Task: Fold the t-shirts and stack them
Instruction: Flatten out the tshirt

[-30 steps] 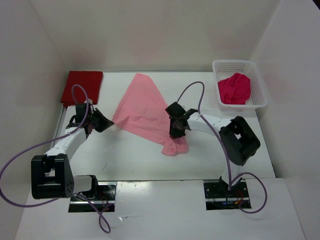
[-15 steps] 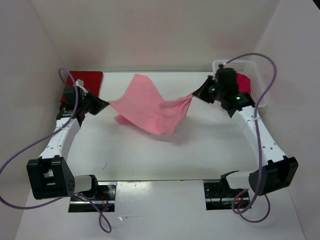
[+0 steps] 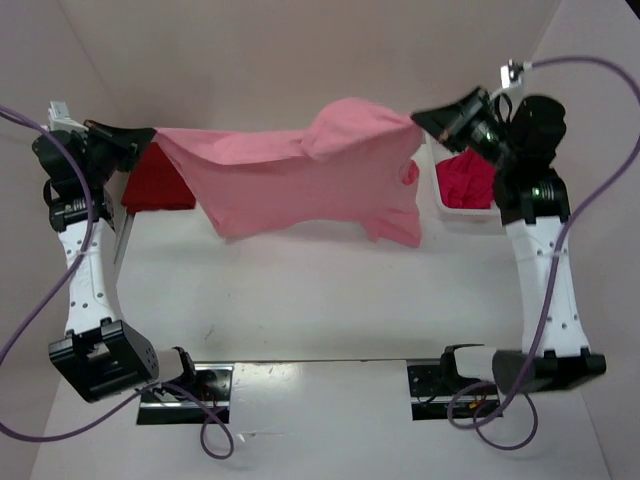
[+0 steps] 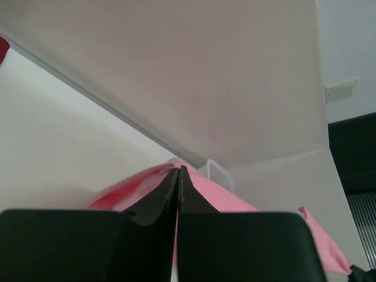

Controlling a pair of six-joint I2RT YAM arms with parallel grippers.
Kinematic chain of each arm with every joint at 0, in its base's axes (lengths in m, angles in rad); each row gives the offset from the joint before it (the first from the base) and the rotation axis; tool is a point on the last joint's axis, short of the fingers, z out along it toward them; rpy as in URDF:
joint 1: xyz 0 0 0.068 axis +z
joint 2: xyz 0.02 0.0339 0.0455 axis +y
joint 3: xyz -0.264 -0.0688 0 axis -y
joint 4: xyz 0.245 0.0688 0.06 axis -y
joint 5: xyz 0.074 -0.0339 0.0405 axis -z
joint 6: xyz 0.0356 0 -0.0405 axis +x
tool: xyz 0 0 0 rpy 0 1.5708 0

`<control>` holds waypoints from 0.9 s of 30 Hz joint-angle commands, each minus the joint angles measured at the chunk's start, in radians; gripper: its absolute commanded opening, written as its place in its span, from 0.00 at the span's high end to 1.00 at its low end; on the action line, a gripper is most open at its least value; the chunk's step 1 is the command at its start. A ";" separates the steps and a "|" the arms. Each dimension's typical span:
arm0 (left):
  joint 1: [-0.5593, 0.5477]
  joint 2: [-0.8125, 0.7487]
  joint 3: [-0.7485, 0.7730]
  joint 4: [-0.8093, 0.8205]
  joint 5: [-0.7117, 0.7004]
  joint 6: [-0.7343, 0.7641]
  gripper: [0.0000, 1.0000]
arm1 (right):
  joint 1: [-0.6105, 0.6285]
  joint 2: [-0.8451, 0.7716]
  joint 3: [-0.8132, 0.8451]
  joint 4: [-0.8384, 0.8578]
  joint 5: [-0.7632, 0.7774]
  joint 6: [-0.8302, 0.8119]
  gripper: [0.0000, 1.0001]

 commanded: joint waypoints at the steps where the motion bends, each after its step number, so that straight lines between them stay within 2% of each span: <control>1: -0.003 -0.079 -0.143 0.039 0.059 -0.037 1.00 | -0.088 -0.136 -0.367 0.029 -0.134 0.025 1.00; 2: -0.003 -0.091 -0.188 0.029 0.039 -0.017 1.00 | -0.105 -0.162 -0.467 0.014 -0.151 0.010 1.00; 3: -0.003 -0.104 -0.234 0.029 0.039 -0.006 1.00 | -0.105 -0.196 -0.676 0.014 -0.151 0.001 1.00; 4: -0.003 -0.123 -0.278 0.020 0.039 0.012 1.00 | -0.105 -0.277 -0.780 0.003 -0.142 0.001 1.00; 5: -0.003 -0.124 -0.348 0.009 0.028 0.026 1.00 | -0.105 -0.316 -0.961 -0.009 -0.142 0.001 1.00; 8: -0.013 -0.159 -0.441 -0.016 0.017 0.064 1.00 | -0.105 -0.438 -1.200 -0.032 -0.142 0.024 0.99; 11: -0.013 -0.192 -0.559 -0.036 0.017 0.086 1.00 | -0.105 -0.475 -1.288 -0.096 -0.121 0.024 0.82; 12: -0.013 -0.208 -0.584 -0.049 0.028 0.095 1.00 | -0.095 -0.485 -1.288 -0.109 -0.121 0.024 0.69; 14: -0.013 -0.229 -0.650 -0.082 0.028 0.129 1.00 | -0.095 -0.485 -1.261 -0.109 -0.107 0.008 0.64; 17: -0.013 -0.297 -0.712 -0.131 0.008 0.164 1.00 | -0.084 -0.465 -1.198 -0.118 -0.052 -0.019 0.64; 20: -0.013 -0.321 -0.734 -0.149 0.008 0.184 1.00 | -0.032 -0.440 -1.187 -0.118 -0.004 -0.019 0.71; 21: -0.013 -0.321 -0.734 -0.161 0.008 0.184 1.00 | 0.009 -0.440 -1.187 -0.118 0.008 -0.003 0.74; 22: -0.013 -0.321 -0.734 -0.162 0.008 0.195 1.00 | 0.037 -0.440 -1.201 -0.118 0.019 0.013 0.88; 23: -0.013 -0.321 -0.725 -0.162 0.008 0.195 1.00 | 0.068 -0.461 -1.212 -0.107 0.045 0.034 0.91; 27: -0.023 -0.298 -0.704 -0.120 0.020 0.175 1.00 | 0.250 -0.482 -1.288 -0.063 0.118 0.184 0.93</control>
